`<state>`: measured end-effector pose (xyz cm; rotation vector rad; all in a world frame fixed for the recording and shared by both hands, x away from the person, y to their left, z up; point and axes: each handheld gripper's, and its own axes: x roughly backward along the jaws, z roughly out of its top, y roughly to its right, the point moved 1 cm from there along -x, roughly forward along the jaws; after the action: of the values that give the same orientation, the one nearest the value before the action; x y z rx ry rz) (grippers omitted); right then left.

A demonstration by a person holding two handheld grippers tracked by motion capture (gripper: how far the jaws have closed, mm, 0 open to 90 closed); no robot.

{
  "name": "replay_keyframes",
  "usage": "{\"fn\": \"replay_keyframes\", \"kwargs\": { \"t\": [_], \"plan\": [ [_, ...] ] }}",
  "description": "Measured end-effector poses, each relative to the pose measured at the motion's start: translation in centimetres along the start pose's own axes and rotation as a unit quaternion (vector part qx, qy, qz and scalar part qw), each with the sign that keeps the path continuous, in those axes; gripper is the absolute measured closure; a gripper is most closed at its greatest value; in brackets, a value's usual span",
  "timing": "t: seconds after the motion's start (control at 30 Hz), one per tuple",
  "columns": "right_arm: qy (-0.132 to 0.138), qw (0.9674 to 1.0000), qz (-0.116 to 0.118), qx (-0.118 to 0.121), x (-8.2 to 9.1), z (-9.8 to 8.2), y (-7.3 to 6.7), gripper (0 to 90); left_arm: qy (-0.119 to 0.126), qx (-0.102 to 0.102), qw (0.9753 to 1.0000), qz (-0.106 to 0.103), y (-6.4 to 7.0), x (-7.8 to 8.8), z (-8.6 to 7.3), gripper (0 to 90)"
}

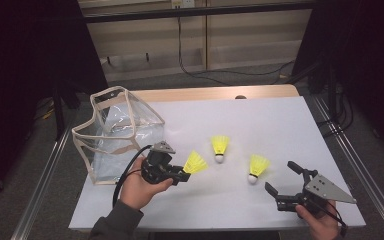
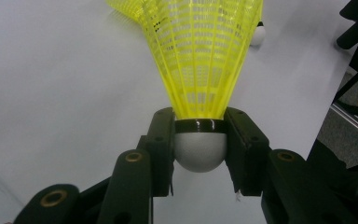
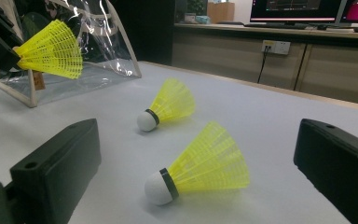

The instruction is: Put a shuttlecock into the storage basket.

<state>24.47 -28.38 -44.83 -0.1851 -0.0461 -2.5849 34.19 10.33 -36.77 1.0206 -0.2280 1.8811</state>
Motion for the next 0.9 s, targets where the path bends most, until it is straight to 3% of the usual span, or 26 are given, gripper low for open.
{"fn": "replay_keyframes", "kwargs": {
  "t": [0.37,0.9],
  "plan": [
    [-0.001,1.0,-0.001,0.0,-0.1,0.0,0.0,0.6,0.002,-0.006,1.0,0.007,0.0,1.3,0.6,65.0],
    [0.0,1.0,-0.003,-0.007,-0.1,0.0,0.2,0.2,-0.001,-0.012,0.9999,0.01,0.3,1.7,1.6,65.0]
  ]
}}
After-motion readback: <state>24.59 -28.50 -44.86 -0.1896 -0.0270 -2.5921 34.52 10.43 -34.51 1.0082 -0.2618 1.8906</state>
